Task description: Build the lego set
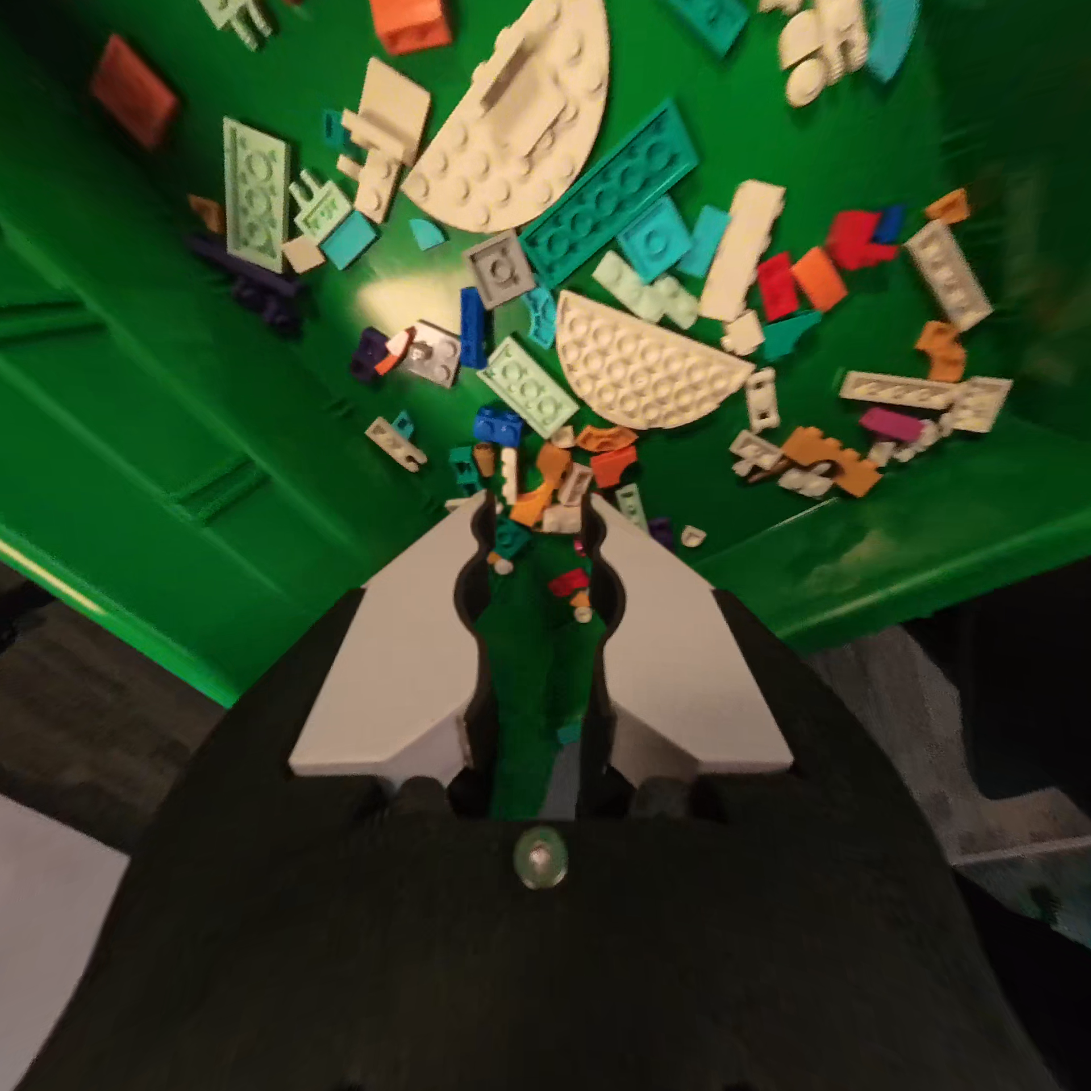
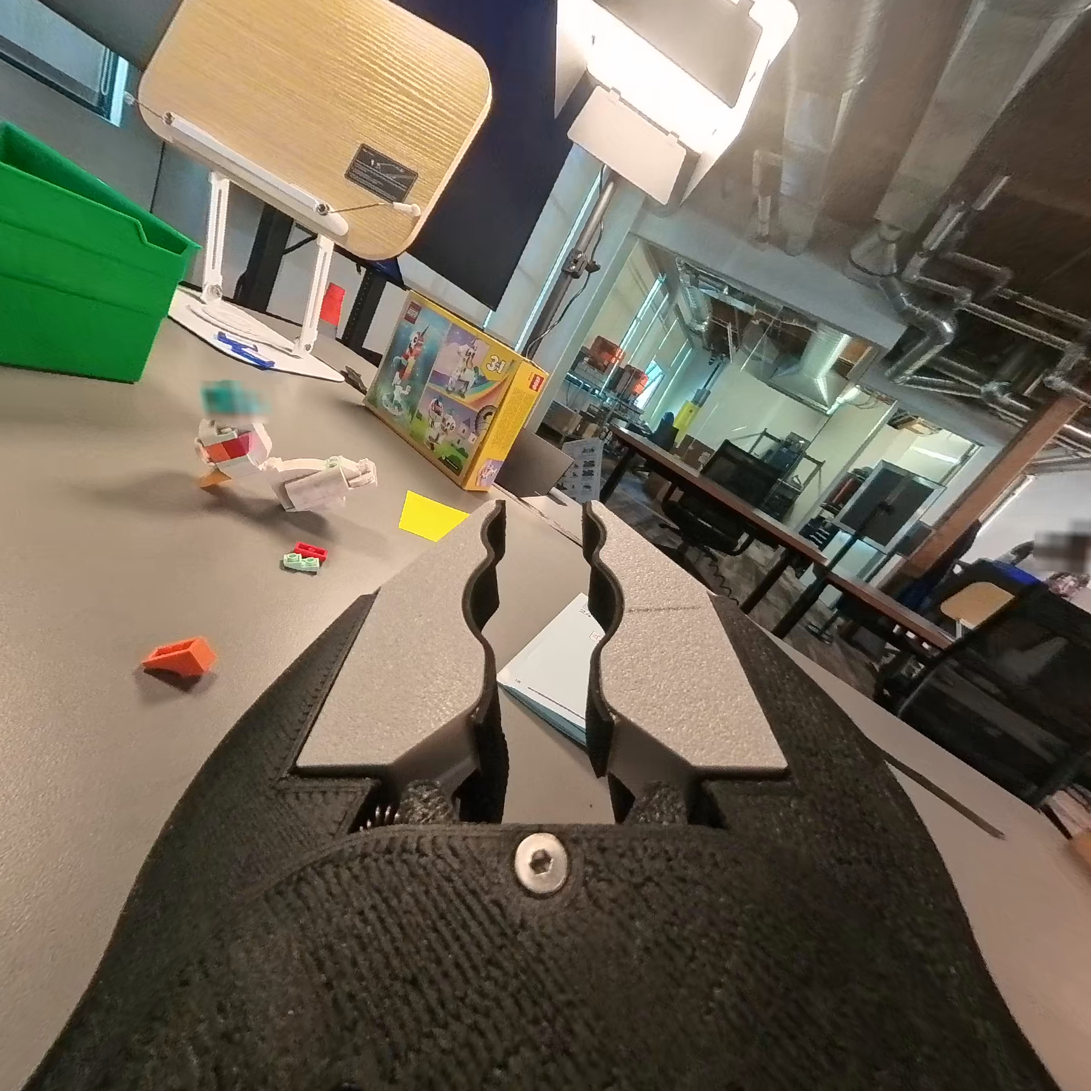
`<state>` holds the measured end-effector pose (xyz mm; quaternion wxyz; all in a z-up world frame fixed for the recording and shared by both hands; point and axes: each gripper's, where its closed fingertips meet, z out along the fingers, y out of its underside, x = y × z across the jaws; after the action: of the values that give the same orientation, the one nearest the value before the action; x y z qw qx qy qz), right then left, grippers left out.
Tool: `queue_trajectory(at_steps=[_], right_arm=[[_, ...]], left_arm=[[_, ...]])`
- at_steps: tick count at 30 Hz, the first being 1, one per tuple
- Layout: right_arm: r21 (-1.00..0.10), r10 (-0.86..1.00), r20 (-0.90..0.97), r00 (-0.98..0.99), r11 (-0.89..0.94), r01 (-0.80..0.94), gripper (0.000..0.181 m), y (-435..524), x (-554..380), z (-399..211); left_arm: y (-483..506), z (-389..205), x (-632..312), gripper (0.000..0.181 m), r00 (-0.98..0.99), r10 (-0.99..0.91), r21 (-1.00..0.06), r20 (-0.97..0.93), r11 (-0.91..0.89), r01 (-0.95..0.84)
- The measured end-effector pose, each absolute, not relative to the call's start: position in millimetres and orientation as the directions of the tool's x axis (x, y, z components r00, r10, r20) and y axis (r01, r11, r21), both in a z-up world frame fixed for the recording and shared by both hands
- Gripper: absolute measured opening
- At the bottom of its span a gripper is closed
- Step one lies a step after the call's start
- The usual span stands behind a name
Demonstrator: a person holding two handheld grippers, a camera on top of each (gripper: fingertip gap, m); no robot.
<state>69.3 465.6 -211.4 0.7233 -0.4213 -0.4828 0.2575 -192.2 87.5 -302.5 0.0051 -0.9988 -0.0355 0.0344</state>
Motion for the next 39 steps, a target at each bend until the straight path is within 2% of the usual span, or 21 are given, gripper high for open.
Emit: queue_trajectory(at_steps=[8,11,18,23,28,32,39], right_arm=[[-0.860,0.783,0.476,0.401,0.509,0.029,0.023,466,70,-211],[-0.861,0.784,0.474,0.402,0.507,0.027,0.023,466,70,-211],[-0.865,0.789,0.466,0.401,0.502,0.018,0.023,466,71,-210],[-0.870,0.795,0.455,0.402,0.493,0.008,0.023,467,72,-209],[-0.872,0.798,0.451,0.400,0.490,0.005,0.023,467,72,-209],[-0.873,0.799,0.448,0.400,0.488,0.003,0.023,467,72,-208],[-0.871,0.798,0.453,0.398,0.491,0.006,0.023,466,71,-209]], left_arm=[[81,-322,-192,0.024,0.999,-0.025,0.101,-0.048,-0.995,-0.020],[84,-322,-190,0.016,0.999,-0.028,0.092,-0.028,-0.995,-0.025],[84,-322,-192,0.016,1.000,-0.024,0.085,-0.021,-0.996,-0.022],[88,-321,-200,0.016,0.998,0.055,0.040,-0.041,-0.998,0.057],[87,-315,-161,0.009,0.983,0.008,0.022,0.185,-1.000,0.004],[76,-314,-181,0.010,0.998,0.027,0.068,0.053,-0.997,0.024],[74,-316,-174,0.009,0.995,-0.092,0.068,0.048,-0.993,-0.095]])
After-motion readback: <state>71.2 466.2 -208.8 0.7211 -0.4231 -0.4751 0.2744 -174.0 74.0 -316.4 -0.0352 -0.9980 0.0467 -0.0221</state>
